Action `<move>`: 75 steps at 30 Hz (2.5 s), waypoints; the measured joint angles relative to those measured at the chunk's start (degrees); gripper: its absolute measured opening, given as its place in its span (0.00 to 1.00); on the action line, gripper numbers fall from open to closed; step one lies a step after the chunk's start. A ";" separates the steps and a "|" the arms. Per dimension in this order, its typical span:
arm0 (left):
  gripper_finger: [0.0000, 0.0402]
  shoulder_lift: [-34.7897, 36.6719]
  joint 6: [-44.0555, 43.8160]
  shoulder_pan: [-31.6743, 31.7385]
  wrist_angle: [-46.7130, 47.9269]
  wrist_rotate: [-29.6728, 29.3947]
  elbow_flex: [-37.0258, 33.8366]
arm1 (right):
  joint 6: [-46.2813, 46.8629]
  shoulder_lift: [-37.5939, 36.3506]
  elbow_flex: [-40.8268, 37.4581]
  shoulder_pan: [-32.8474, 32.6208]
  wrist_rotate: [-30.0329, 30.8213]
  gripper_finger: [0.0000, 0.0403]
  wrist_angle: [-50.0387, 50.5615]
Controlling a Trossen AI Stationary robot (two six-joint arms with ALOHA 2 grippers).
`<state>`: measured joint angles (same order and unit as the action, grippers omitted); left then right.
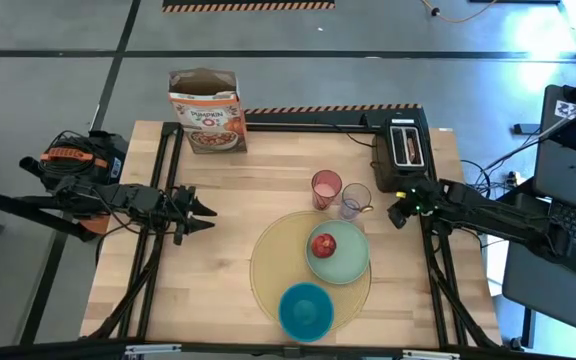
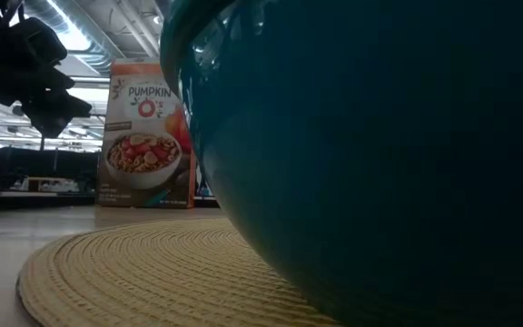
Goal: Arrange a breakfast setting
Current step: Move the cereal box to the center
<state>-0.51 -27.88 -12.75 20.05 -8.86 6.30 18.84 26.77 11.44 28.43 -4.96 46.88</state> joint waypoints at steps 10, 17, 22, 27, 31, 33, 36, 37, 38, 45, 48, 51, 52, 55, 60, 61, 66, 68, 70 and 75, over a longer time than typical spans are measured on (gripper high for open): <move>0.45 0.00 -0.01 0.00 0.00 0.00 0.01 | -0.06 0.23 0.04 1.21 4.76 0.14 -0.13; 0.45 0.00 -0.01 0.00 0.00 0.00 0.00 | -0.06 0.23 0.04 1.21 4.64 0.14 -0.09; 0.45 0.00 -0.02 0.00 0.00 0.00 0.01 | -0.06 0.25 0.04 1.21 4.49 0.14 -0.07; 0.45 0.00 -0.02 0.00 0.00 0.00 0.01 | -0.06 0.25 0.04 1.21 4.49 0.14 -0.07; 0.45 0.00 -0.02 0.00 0.00 0.00 0.01 | -0.06 0.25 0.04 1.21 4.51 0.14 -0.07; 0.45 0.00 -0.01 0.00 0.00 0.00 0.01 | -0.06 0.25 0.04 1.21 4.51 0.14 -0.07; 0.45 0.00 0.00 0.00 -0.05 -0.38 0.01 | -0.06 0.24 0.04 1.21 4.51 0.14 -0.07; 0.45 0.00 0.00 -0.02 -0.09 -1.26 0.01 | -0.06 0.25 0.04 1.21 4.51 0.14 -0.07; 0.45 0.00 -0.01 -0.02 -0.09 -2.32 0.01 | -0.06 0.25 0.04 1.21 4.51 0.14 -0.11; 0.45 0.00 0.00 -0.02 -0.11 -8.05 -0.01 | 0.22 0.25 0.04 1.21 4.56 0.14 -0.44; 0.45 0.00 0.00 -0.02 -0.13 -10.19 0.01 | 0.23 0.23 0.04 1.21 4.56 0.14 -0.44; 0.45 0.00 -0.04 -0.02 -0.15 -11.44 -0.01 | 0.63 0.23 0.04 1.21 2.36 0.14 -0.54; 0.45 0.01 -0.04 -0.02 -0.13 -11.45 -0.01 | 0.67 0.25 0.04 1.21 0.05 0.14 -0.33; 0.45 0.02 -0.04 -0.02 -0.15 -11.45 -0.01 | 0.23 0.23 0.04 1.21 -7.89 0.14 -0.60; 0.45 0.02 -0.02 -0.02 -0.17 -11.48 -0.01 | -3.54 0.21 0.98 1.17 -14.32 0.14 -0.02; 0.45 0.02 -0.02 -0.02 -0.24 -11.50 -0.01 | -4.32 0.23 1.29 1.15 -15.94 0.14 0.05; 0.45 0.02 -0.02 -0.02 -0.42 -11.52 -0.01 | -7.50 -0.75 4.03 1.15 -25.73 0.14 -0.36; 0.45 0.02 -0.02 -0.02 -0.42 -11.52 -0.01 | -8.78 -1.57 6.16 1.15 -28.24 0.14 -0.47; 0.45 0.02 -0.02 -0.01 -0.42 -11.52 -0.01 | -9.99 -2.65 8.78 1.15 -30.58 0.14 -0.42; 0.45 0.02 0.00 -0.02 -0.58 -12.63 -0.01 | -15.32 -5.34 17.60 1.15 -33.67 0.14 -2.49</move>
<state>-0.49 -27.88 -12.78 19.48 -21.49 6.28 3.52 21.43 29.05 29.58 -38.63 44.39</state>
